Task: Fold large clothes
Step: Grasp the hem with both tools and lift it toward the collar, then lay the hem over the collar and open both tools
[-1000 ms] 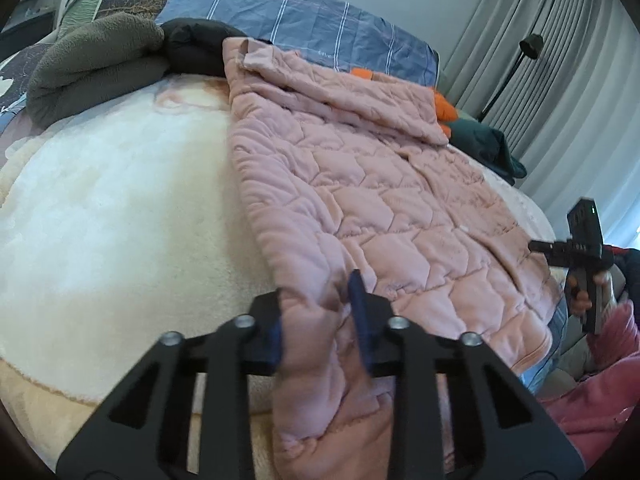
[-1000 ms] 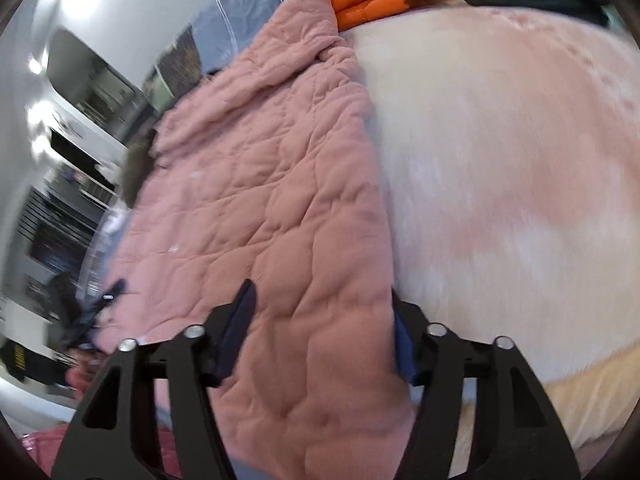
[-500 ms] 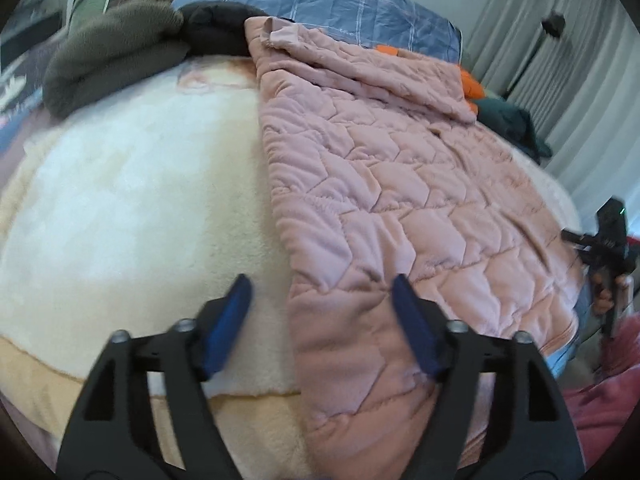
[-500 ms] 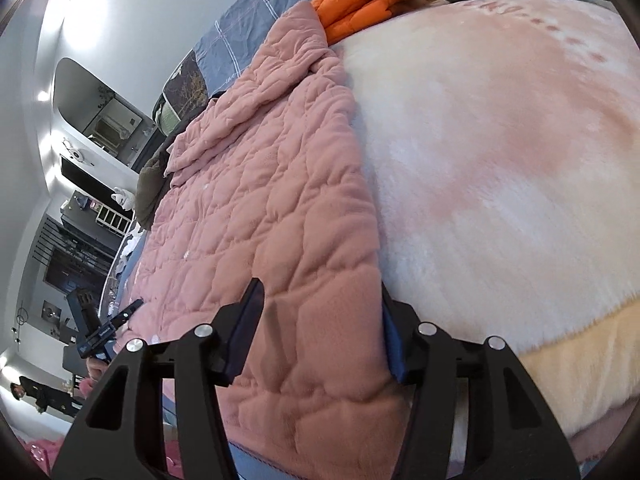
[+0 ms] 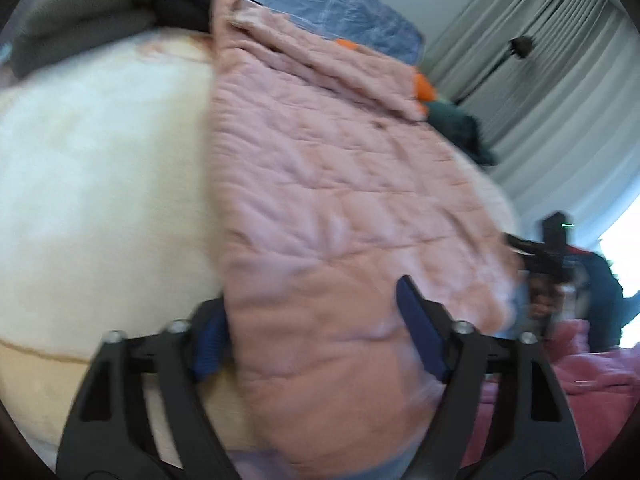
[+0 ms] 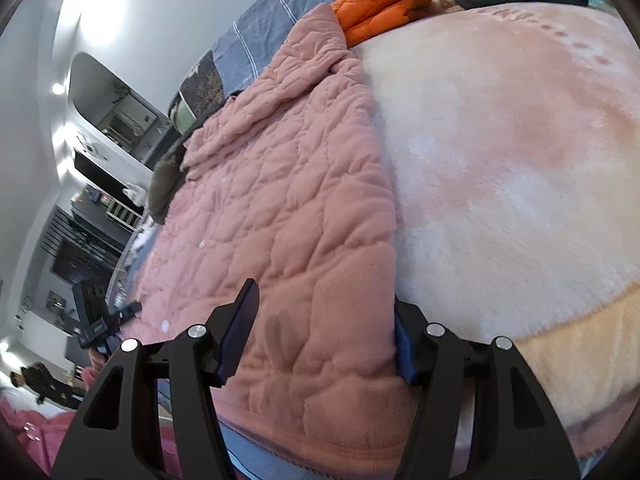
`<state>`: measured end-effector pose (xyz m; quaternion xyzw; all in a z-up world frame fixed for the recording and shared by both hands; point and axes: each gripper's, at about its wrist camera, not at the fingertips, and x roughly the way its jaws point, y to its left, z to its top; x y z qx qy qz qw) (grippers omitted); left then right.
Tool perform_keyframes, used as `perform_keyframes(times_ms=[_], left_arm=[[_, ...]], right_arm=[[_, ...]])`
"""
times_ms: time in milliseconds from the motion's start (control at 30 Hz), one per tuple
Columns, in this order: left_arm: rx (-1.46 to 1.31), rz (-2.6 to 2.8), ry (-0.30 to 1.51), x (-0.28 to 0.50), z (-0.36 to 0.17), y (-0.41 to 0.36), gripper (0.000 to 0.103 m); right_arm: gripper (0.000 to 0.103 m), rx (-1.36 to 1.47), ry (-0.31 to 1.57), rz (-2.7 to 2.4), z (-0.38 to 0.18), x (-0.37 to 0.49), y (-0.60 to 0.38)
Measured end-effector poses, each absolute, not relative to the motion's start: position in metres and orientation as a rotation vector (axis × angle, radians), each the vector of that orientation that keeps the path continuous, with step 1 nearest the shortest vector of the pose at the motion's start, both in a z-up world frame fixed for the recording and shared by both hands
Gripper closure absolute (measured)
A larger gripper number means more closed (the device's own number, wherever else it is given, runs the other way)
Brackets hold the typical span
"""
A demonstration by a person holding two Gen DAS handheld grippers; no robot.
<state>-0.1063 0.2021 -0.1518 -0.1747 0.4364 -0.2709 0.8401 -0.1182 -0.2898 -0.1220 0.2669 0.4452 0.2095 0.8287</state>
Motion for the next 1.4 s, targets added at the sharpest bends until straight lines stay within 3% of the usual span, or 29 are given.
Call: perform_keyframes(times_ms=[33, 67, 100, 167, 500, 767, 1000, 1400], left_arm=[[-0.342, -0.556, 0.918, -0.105, -0.148, 0.195, 0.052], [-0.318, -0.541, 0.918, -0.104, -0.145, 0.191, 0.071], [-0.299, -0.524, 0.915, -0.101, -0.14, 0.185, 0.082], [-0.312, -0.539, 0.87, -0.1, -0.126, 0.182, 0.09], [-0.243, -0.526, 0.57, -0.113, -0.014, 0.178, 0.093], [-0.233, -0.521, 0.363, -0.192, 0.041, 0.197, 0.091], [-0.262, -0.491, 0.398, -0.185, 0.032, 0.202, 0.088], [-0.284, -0.334, 0.536, -0.027, -0.011, 0.199, 0.084]], right_arm=[[0.059, 0.589, 0.944, 0.456, -0.121, -0.114, -0.289], [0.074, 0.606, 0.936, 0.469, -0.119, -0.112, -0.288], [0.082, 0.628, 0.91, 0.489, -0.113, -0.11, -0.287], [0.088, 0.635, 0.864, 0.518, -0.099, -0.113, -0.285], [0.092, 0.694, 0.595, 0.636, -0.008, -0.114, -0.288], [0.093, 0.587, 0.359, 0.646, 0.062, -0.189, -0.301], [0.092, 0.55, 0.367, 0.588, 0.052, -0.184, -0.303], [0.092, 0.526, 0.505, 0.41, 0.005, -0.038, -0.29]])
